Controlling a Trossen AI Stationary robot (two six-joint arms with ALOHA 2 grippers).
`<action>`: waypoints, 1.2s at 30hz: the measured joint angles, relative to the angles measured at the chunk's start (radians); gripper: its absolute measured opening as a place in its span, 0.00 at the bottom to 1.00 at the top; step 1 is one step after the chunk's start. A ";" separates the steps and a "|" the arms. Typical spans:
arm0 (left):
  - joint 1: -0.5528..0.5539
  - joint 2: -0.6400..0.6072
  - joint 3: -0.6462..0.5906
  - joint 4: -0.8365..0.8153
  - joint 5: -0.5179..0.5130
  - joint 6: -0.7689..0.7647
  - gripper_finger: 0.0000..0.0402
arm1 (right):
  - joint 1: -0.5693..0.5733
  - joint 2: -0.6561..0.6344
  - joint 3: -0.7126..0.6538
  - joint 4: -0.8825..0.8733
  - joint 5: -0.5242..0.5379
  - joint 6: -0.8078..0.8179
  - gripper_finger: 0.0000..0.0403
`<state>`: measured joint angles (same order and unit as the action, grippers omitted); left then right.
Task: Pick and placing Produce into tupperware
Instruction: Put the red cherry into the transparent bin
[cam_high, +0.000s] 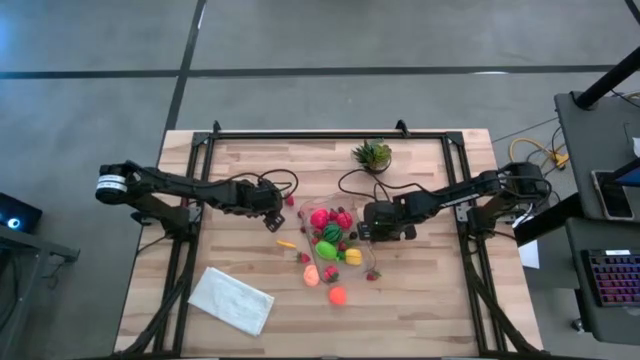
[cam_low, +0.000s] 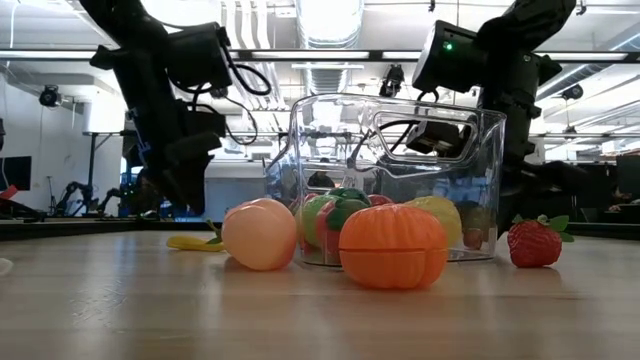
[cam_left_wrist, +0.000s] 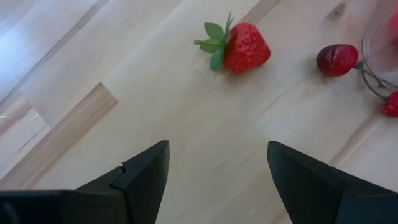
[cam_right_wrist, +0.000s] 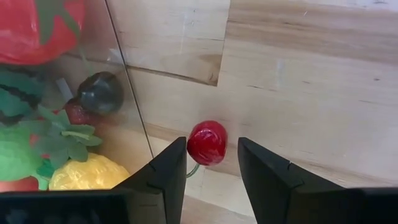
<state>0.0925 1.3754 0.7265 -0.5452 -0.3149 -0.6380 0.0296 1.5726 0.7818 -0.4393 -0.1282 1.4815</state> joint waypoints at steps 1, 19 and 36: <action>0.000 0.000 0.000 0.004 0.000 0.000 0.64 | 0.000 0.000 0.000 0.000 0.003 0.000 0.34; 0.005 0.000 -0.001 0.022 0.004 0.024 0.64 | -0.002 0.000 -0.001 0.001 0.044 0.003 0.33; 0.006 0.000 -0.008 0.022 0.011 0.017 0.64 | -0.006 0.021 -0.002 0.006 0.043 -0.010 0.34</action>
<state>0.0990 1.3754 0.7185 -0.5228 -0.3041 -0.6213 0.0235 1.5941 0.7803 -0.4328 -0.0853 1.4719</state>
